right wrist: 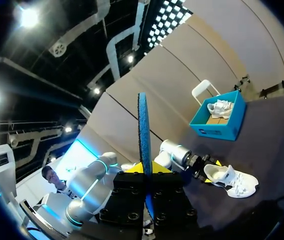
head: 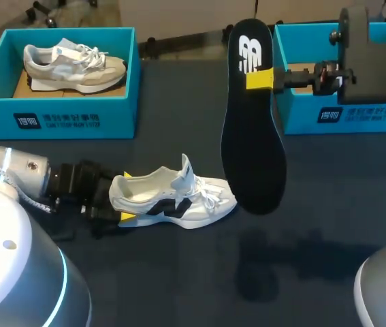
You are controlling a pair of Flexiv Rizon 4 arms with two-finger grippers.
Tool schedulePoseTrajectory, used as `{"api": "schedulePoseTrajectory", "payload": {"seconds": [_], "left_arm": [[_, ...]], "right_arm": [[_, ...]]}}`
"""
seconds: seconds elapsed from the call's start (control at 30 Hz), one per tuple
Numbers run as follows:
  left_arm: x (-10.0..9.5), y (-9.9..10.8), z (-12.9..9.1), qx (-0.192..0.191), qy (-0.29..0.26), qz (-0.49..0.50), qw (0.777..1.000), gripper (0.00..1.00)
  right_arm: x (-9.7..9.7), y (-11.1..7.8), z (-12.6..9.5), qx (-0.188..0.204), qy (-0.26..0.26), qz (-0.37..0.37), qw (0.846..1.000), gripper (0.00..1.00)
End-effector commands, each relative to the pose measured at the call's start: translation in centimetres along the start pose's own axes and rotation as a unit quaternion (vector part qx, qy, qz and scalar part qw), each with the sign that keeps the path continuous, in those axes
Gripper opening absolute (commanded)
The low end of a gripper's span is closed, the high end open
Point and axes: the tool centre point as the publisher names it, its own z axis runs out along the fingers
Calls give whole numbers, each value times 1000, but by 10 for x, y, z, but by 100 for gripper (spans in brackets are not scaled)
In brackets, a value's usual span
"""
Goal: Take the shoe out of the shoebox, open the shoe tongue, remove and reinsert the insole, then place the shoe into the shoebox
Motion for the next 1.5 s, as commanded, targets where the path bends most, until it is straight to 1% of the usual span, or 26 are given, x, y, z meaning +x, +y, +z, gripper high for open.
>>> {"api": "schedulePoseTrajectory", "payload": {"seconds": [0.03,0.2,0.3,0.67,0.7,0.73,0.77,0.8,0.83,0.87,0.9,0.97,1.0,1.03,1.07,1.3,1.37,1.4,1.47,1.5], "left_arm": [[1,-10,-13,-40,8,11,999,100],[-2,-13,-24,-93,15,30,995,100],[-2,-17,-31,-114,10,42,993,100],[-2,-17,-31,-114,10,42,993,100],[-1,-19,-30,-117,3,43,992,100],[-1,-20,-31,-121,8,37,992,100],[-2,-22,-31,-137,-2,35,990,100],[-2,-24,-33,-132,-1,44,990,100],[-1,-26,-33,-154,-4,43,987,100],[-1,-29,-34,-152,-10,46,987,100],[-1,-31,-35,-158,-2,44,986,100],[-1,-35,-36,-178,-4,45,983,100],[-1,-37,-36,-196,-2,46,980,100],[-1,-38,-36,-201,-7,49,978,100],[-1,-40,-37,-216,-4,47,975,100],[-4,-45,-37,-277,-13,40,960,100],[-4,-47,-36,-304,-15,43,952,100],[-4,-48,-36,-308,-7,43,950,100],[-4,-49,-35,-332,-11,43,942,100],[-4,-50,-34,-338,-8,43,940,100]], "right_arm": [[-1,1,5,0,-1,1,1000,0],[-1,1,5,0,-1,1,1000,0],[-1,1,5,0,-1,1,1000,0],[-1,1,5,0,-1,1,1000,0],[-1,1,5,0,-1,1,1000,0],[-1,1,5,0,-1,1,1000,0],[-1,1,5,0,-1,1,1000,0],[-1,1,5,0,-1,1,1000,0],[-1,1,5,0,-1,1,1000,0],[-1,1,5,0,-1,1,1000,0],[-1,1,5,0,-1,1,1000,0],[-1,1,5,0,-1,1,1000,0],[-1,1,5,0,-1,1,1000,0],[-1,1,5,0,-1,1,1000,0],[-1,1,5,0,-1,1,1000,0],[-1,1,5,0,-1,1,1000,0],[-1,1,5,0,-1,1,1000,0],[-1,1,5,0,-1,1,1000,0],[-1,1,5,0,-1,1,1000,0],[-1,1,5,0,-1,1,1000,0]]}}
